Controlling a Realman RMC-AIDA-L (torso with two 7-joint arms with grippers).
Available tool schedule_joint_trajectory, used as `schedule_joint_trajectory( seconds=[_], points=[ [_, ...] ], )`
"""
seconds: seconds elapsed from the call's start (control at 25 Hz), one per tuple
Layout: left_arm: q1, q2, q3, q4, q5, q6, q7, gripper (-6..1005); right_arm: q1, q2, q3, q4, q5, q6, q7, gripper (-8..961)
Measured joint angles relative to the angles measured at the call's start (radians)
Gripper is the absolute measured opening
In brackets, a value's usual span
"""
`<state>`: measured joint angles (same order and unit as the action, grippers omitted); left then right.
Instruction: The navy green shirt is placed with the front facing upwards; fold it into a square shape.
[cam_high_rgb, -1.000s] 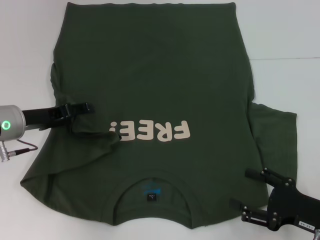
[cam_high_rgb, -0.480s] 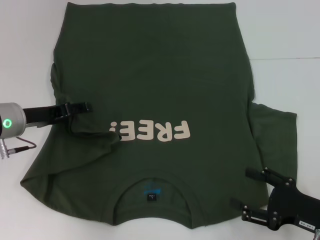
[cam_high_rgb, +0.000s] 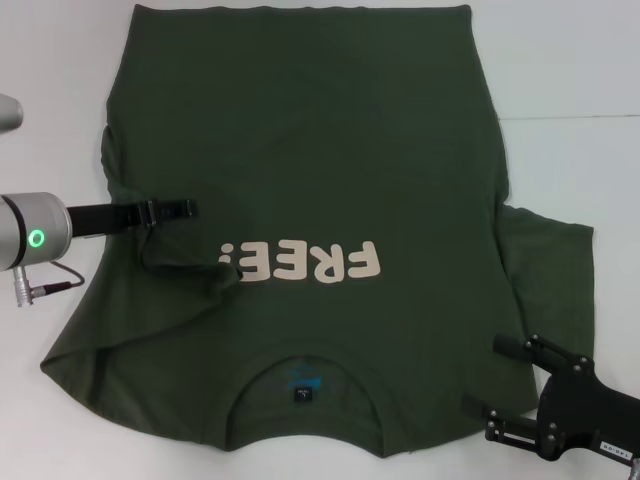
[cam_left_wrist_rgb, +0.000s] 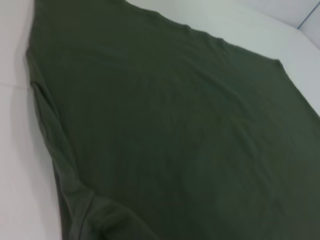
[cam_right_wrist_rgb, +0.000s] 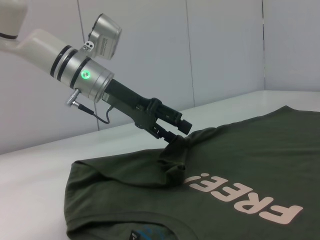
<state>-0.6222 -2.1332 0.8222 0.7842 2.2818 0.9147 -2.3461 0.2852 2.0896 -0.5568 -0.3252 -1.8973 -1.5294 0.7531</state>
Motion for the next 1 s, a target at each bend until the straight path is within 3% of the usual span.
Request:
schedule_joint_trajectory(
  seconds=[0.64, 1.0],
  points=[
    [-0.004, -0.016, 0.017, 0.014, 0.051, -0.029, -0.014, 784, 0.0, -0.001, 0.011, 0.0, 0.0, -0.012, 0.0, 899],
    [-0.007, -0.021, 0.018, 0.021, 0.069, -0.039, -0.013, 413, 0.0, -0.001, 0.013, -0.001, 0.0, -0.019, 0.0, 900]
  ],
)
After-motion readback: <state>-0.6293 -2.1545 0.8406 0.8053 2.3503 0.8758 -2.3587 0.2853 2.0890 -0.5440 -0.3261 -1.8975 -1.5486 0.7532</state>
